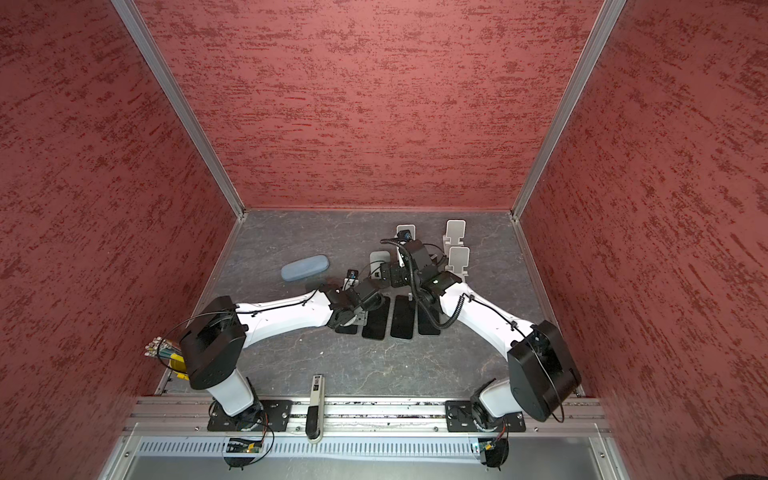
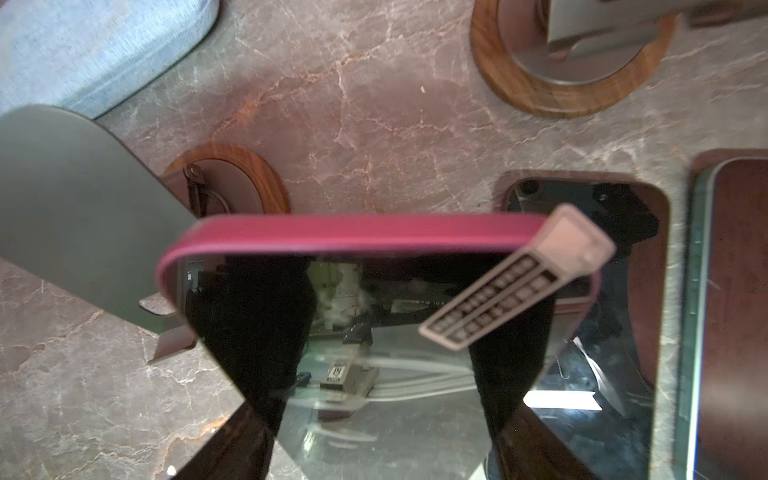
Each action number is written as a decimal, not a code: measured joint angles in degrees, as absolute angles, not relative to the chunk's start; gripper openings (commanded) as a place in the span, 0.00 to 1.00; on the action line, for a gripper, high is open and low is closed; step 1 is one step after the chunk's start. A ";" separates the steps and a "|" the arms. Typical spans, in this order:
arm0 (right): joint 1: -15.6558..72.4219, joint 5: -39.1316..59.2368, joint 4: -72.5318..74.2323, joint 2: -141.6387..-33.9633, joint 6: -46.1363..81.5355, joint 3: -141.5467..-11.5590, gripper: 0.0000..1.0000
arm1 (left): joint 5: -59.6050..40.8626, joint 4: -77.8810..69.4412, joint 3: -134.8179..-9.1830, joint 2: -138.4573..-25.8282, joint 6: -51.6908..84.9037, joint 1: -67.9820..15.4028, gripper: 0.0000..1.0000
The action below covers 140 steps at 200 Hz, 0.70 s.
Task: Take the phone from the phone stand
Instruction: 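Carry the pink-edged phone toward the row of laid phones, left gripper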
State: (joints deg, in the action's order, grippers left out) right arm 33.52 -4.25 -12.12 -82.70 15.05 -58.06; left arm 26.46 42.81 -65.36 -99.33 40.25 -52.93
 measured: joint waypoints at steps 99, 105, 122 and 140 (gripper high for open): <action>33.52 -4.25 -11.99 -82.70 15.09 -57.89 0.99 | 25.08 42.28 -65.36 -101.32 40.27 -51.79 0.64; 33.50 -4.25 -11.99 -82.70 15.09 -57.89 0.99 | 24.91 42.17 -65.36 -101.47 40.27 -51.66 0.64; 33.47 -4.25 -11.97 -82.70 15.16 -57.89 0.99 | 24.38 41.78 -65.36 -102.02 40.27 -51.22 0.64; 33.45 -4.25 -11.97 -82.70 15.20 -57.89 0.99 | 23.97 41.34 -65.36 -102.56 40.27 -50.76 0.64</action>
State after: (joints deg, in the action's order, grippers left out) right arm 33.45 -4.25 -11.97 -82.70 15.20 -57.89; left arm 23.97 41.34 -65.36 -102.56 40.27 -50.76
